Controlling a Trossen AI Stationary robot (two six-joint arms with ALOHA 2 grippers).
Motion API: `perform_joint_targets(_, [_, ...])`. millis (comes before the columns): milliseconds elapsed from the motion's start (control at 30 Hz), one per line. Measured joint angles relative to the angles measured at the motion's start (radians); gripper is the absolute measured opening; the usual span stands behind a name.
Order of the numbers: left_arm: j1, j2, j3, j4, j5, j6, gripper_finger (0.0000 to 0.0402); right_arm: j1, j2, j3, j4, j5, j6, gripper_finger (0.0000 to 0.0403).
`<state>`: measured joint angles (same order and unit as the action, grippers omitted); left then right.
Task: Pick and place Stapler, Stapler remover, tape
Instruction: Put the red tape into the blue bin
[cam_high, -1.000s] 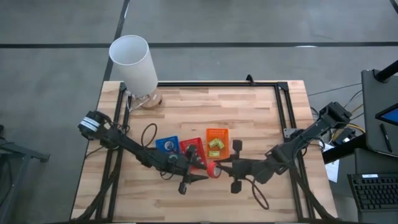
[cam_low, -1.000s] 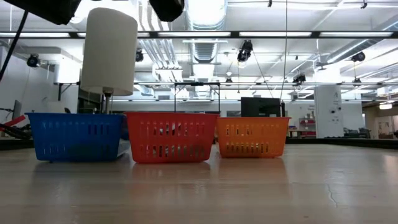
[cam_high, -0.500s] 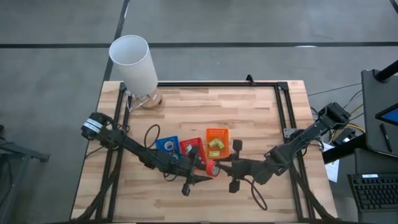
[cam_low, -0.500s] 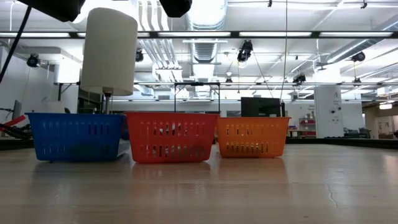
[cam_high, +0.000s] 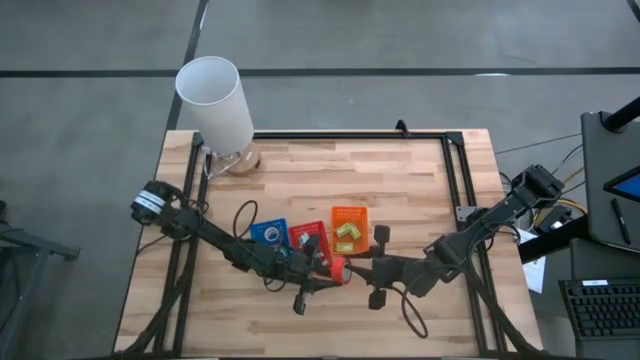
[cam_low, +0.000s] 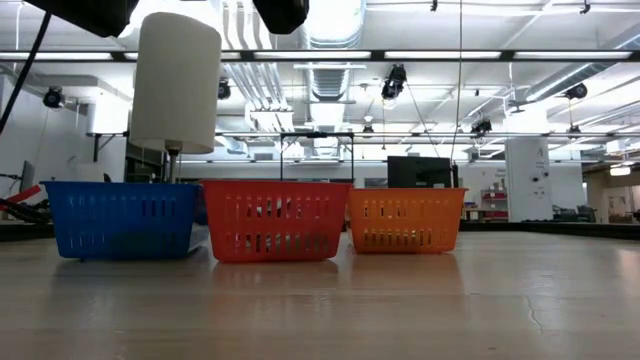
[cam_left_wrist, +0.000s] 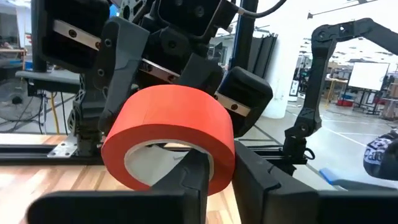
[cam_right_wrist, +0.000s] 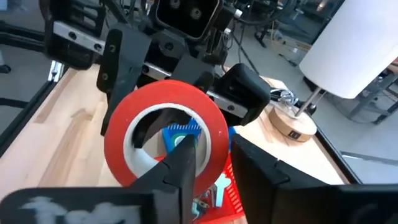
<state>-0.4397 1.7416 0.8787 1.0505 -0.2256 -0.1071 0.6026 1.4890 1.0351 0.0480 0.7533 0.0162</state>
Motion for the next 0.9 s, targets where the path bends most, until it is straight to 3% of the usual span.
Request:
perform_joint_targets(133, [0.0,-0.011,0.0,-0.054,-0.011,-0.044,0.0066,0.001,-0.013,0.006,-0.069,-0.024,0.031,0.0131])
perform_joint_targets(333, [-0.001,-0.051,0.0,-0.15,-0.071,-0.047,0.0041,0.003,-0.055,0.006,-0.198,-0.026,0.095,0.0199])
perform_joint_targets(500, [-0.005,-0.12,0.0,-0.324,-0.08,-0.099,0.0049,0.029,-0.079,-0.018,-0.246,-0.028,0.082,0.0238])
perform_joint_targets(633, [-0.007,-0.219,0.0,-0.611,-0.083,-0.223,0.0058,0.03,-0.085,-0.051,-0.25,-0.027,0.117,0.0253])
perform_joint_targets(900, [-0.014,-0.438,0.062,-1.364,-0.081,-0.633,0.0043,0.028,-0.082,-0.132,-0.248,-0.02,0.2,0.0256])
